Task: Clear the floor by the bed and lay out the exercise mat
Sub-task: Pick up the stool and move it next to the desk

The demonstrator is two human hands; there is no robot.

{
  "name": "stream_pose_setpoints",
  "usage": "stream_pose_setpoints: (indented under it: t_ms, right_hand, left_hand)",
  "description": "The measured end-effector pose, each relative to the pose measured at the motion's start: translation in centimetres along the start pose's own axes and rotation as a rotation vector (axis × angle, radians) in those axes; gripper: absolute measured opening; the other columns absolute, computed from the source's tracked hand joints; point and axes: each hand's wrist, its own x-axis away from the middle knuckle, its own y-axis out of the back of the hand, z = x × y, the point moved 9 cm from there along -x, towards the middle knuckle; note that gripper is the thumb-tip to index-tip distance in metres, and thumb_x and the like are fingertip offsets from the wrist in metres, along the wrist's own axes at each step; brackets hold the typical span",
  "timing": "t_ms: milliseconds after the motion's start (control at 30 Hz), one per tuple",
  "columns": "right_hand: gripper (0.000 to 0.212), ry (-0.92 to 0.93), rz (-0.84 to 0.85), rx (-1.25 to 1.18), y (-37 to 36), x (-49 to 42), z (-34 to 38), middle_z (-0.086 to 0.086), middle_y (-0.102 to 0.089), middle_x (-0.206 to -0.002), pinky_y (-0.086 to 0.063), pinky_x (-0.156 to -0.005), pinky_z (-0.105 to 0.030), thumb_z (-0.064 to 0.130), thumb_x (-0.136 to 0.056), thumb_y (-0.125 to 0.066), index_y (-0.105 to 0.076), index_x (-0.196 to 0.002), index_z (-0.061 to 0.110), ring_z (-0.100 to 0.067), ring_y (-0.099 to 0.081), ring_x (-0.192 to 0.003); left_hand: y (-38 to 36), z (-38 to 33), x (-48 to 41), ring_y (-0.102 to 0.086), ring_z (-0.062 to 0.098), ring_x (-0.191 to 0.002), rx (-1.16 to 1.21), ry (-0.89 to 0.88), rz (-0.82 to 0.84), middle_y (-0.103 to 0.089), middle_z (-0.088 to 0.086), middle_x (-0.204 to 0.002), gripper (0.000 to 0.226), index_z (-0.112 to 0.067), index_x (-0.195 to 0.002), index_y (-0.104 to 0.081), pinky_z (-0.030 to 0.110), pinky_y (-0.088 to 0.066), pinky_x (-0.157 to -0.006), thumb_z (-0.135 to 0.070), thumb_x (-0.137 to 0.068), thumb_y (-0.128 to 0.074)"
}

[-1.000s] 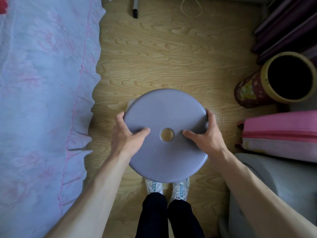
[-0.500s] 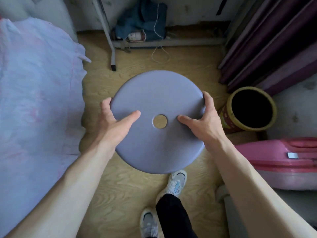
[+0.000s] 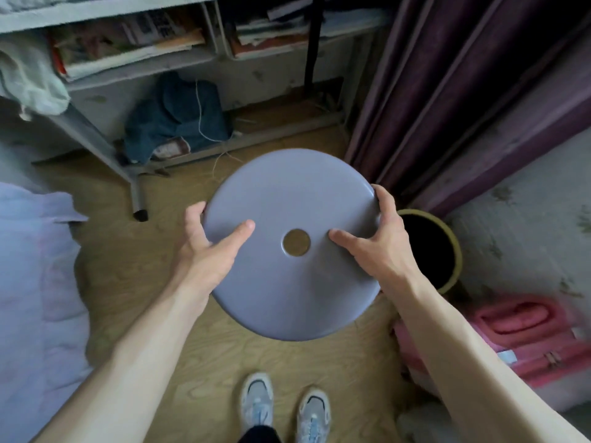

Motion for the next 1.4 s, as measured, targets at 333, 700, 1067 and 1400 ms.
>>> stream_pose_setpoints:
  t_ms: [333, 700, 1067, 1400]
  right_hand:
    - [0.097, -0.052, -0.063, 0.029, 2.2, -13.9, 2.2, -0.011, -0.046, -0.140, -0.043, -0.110, -0.049, 0.037, -0.069, -0.088, -0.032, -0.148, 0.038, -0.027, -0.047, -0.128]
    - [0.101, -0.118, -0.062, -0.003, 2.2, -24.2, -0.1, -0.006, -0.047, -0.144, -0.046, -0.108, -0.043, 0.040, -0.068, -0.089, -0.029, -0.149, 0.043, -0.025, -0.051, -0.128]
    - [0.098, -0.156, 0.011, 0.002, 1.5, -32.3, -3.3, -0.004, -0.041, -0.149, -0.045, -0.097, -0.033, 0.031, -0.070, -0.089, -0.030, -0.147, 0.048, -0.025, -0.049, -0.128]
    - [0.100, -0.172, 0.123, -0.075, -0.2, -38.4, -5.7, 0.002, -0.046, -0.147, -0.048, -0.107, -0.041, 0.024, -0.070, -0.090, -0.032, -0.150, 0.040, -0.020, -0.050, -0.131]
  left_hand:
    - [-7.9, -7.1, -11.5, -0.057, 0.018, -0.101, 0.067, 0.071, 0.126, -0.053, -0.006, -0.118, 0.082, -0.035, -0.147, -0.027, 0.039, -0.049, -0.097, -0.040, -0.082, -0.077]
    - [-14.2, -11.1, -20.6, -0.056, 0.000, -0.092, 0.072, 0.000, 0.194, -0.053, -0.009, -0.121, 0.083, -0.029, -0.148, -0.031, 0.026, -0.047, -0.078, -0.038, -0.080, -0.078]
    - [-19.5, -9.0, -24.5, -0.061, -0.001, -0.093, 0.112, 0.096, 0.183, -0.062, -0.015, -0.112, 0.071, -0.032, -0.135, -0.042, 0.020, -0.046, -0.071, -0.023, -0.077, -0.082]
    - [-23.3, -8.5, -28.0, -0.062, 0.013, -0.109, 0.090, 0.107, 0.135, -0.063, -0.015, -0.117, 0.073, -0.038, -0.132, -0.043, 0.037, -0.051, -0.092, -0.032, -0.071, -0.084]
